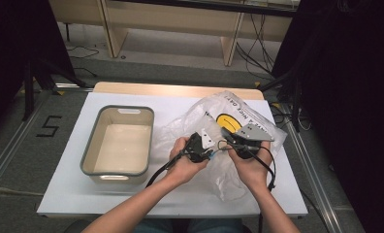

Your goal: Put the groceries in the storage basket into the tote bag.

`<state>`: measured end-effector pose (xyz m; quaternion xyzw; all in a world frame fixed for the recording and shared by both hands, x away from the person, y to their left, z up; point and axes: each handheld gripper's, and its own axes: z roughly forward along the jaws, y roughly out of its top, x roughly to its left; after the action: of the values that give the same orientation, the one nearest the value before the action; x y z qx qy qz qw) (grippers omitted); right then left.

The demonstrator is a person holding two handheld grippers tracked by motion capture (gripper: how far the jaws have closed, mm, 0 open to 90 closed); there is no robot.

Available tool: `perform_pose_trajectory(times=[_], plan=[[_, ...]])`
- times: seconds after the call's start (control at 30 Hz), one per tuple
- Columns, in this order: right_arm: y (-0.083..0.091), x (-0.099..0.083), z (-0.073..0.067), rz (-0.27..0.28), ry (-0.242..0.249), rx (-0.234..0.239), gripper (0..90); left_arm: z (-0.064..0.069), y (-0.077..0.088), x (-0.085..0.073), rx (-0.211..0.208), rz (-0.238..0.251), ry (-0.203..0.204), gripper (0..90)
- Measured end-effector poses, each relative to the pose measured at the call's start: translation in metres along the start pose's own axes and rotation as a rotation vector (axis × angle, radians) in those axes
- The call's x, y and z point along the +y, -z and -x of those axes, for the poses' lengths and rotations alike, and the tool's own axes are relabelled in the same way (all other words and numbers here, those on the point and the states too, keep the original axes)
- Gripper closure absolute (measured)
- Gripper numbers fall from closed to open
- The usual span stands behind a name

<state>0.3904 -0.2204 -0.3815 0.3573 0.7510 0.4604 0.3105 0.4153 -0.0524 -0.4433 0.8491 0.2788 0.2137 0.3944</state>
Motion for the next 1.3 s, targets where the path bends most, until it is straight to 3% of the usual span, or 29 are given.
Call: perform_pose_trajectory(times=[0.27,0.47,0.67,0.8,1.0,1.17,1.3], plan=[[0.001,-0.004,0.003,-0.014,-0.005,-0.001,90.0,0.003,0.041,-0.007,-0.02,0.036,-0.022,55.1],[0.001,-0.008,0.001,-0.036,-0.001,0.014,90.0,-0.003,0.073,-0.015,-0.01,0.07,0.013,53.8],[0.001,-0.016,-0.003,-0.114,0.01,0.076,90.0,-0.013,0.093,-0.023,0.017,0.093,0.032,53.4],[-0.003,-0.027,-0.005,-0.194,0.019,0.142,90.0,-0.021,0.096,-0.024,0.035,0.097,0.051,51.7],[-0.011,-0.044,-0.009,-0.309,0.026,0.208,89.0,-0.028,0.087,-0.027,0.032,0.053,0.08,44.2],[-0.018,-0.055,-0.013,-0.373,0.028,0.239,82.6,-0.03,0.08,-0.028,0.029,0.036,0.107,40.8],[-0.019,-0.061,-0.014,-0.395,0.028,0.265,70.1,-0.031,0.077,-0.028,0.026,0.016,0.111,40.3]])
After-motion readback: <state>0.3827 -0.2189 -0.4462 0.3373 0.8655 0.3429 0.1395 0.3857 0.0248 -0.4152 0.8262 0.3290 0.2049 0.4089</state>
